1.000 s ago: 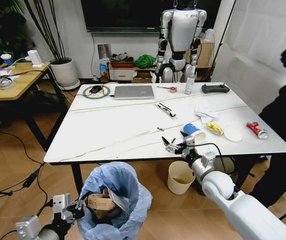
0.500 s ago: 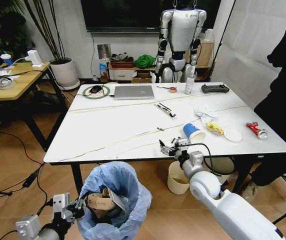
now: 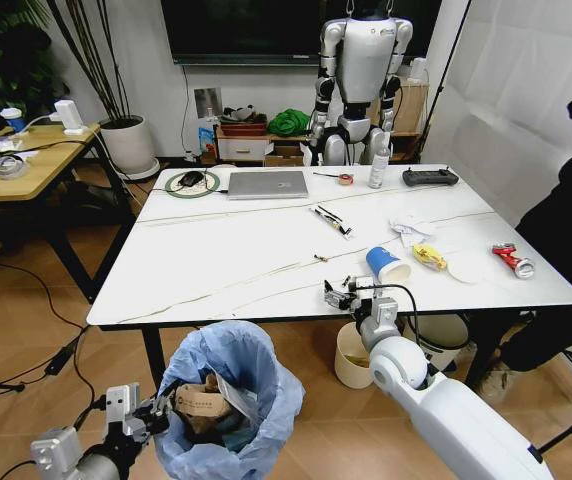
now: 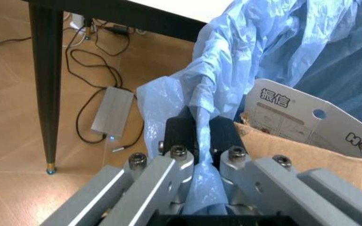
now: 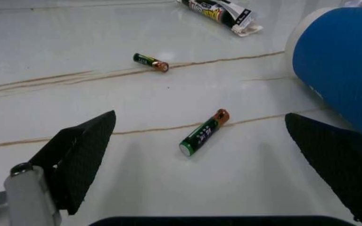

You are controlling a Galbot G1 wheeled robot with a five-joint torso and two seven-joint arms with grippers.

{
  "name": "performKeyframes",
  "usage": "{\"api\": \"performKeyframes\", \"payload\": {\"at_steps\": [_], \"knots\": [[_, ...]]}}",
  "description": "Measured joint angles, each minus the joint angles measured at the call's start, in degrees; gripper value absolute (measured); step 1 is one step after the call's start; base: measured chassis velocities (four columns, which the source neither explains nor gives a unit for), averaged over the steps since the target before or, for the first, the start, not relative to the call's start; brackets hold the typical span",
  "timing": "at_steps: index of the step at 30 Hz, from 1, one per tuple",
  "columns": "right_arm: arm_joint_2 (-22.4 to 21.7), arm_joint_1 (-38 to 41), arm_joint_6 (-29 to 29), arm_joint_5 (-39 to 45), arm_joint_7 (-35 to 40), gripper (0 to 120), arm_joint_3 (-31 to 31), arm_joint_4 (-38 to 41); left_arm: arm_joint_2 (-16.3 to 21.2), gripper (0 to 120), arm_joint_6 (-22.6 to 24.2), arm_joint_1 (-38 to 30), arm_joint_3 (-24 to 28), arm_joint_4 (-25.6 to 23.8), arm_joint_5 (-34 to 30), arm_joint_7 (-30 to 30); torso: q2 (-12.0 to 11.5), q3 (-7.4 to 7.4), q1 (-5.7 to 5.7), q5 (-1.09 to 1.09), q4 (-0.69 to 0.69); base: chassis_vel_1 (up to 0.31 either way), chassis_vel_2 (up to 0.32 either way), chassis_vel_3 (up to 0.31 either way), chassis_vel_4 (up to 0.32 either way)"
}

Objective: Pick up the trash bin and place the trash from the table into it.

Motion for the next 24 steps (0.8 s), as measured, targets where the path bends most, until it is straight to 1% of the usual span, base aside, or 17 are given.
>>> {"api": "performKeyframes", "payload": {"at_steps": [7, 9, 10, 13, 17, 18, 20, 23, 24], "knots": [[0.35, -0.01, 0.0, 0.38, -0.18, 99, -0.04, -0.63, 0.2, 0, -0.01, -0.06, -0.15, 0.02, -0.33, -0.07, 0.0, 0.0, 0.0, 0.0, 0.0, 0.0, 0.0, 0.0, 0.0], [0.05, -0.09, 0.02, 0.83, -0.62, 94, -0.08, -0.71, 0.28, 0, -0.02, -0.08, -0.26, -0.01, -0.53, -0.11, 0.0, 0.0, 0.0, 0.0, 0.0, 0.0, 0.0, 0.0, 0.0], [0.05, -0.09, 0.02, 0.83, -0.62, 94, -0.08, -0.71, 0.28, 0, -0.02, -0.08, -0.26, -0.01, -0.53, -0.11, 0.0, 0.0, 0.0, 0.0, 0.0, 0.0, 0.0, 0.0, 0.0], [-0.39, -0.14, 0.2, 1.23, -1.47, 84, -0.04, -0.9, 0.3, 0, -0.03, -0.1, -0.26, -0.06, -0.62, -0.13, 0.0, 0.0, 0.0, 0.0, 0.0, 0.0, 0.0, 0.0, 0.0], [-0.94, -0.22, 0.27, 2.11, -1.95, 67, 0.1, -0.79, 0.3, 0, -0.04, -0.16, -0.21, -0.06, -0.64, -0.15, 0.0, 0.0, -0.01, 0.0, 0.0, 0.0, 0.0, 0.0, 0.0], [-0.94, -0.22, 0.27, 2.11, -1.95, 67, 0.1, -0.79, 0.3, 0, -0.04, -0.16, -0.21, -0.06, -0.64, -0.15, 0.0, 0.0, -0.01, 0.0, 0.0, 0.0, 0.0, 0.0, 0.0], [-1.2, -0.44, 0.39, 2.18, -2.22, 56, 0.28, -0.67, 0.27, 0, -0.05, -0.18, -0.15, -0.06, -0.64, -0.16, 0.0, 0.0, 0.0, 0.0, 0.0, 0.0, 0.0, 0.0, 0.0], [-1.43, -0.82, 0.53, 2.18, -2.46, 47, 0.48, -0.42, 0.21, 0, -0.07, -0.17, -0.1, -0.07, -0.64, -0.16, 0.0, 0.0, 0.0, 0.0, 0.0, 0.0, 0.0, 0.0, 0.0], [-1.56, -1.0, 0.59, 2.18, -2.58, 42, 0.55, -0.31, 0.2, 0, -0.07, -0.17, -0.09, -0.07, -0.64, -0.16, 0.0, 0.0, -0.01, 0.0, 0.0, 0.0, 0.0, 0.0, 0.0]]}}
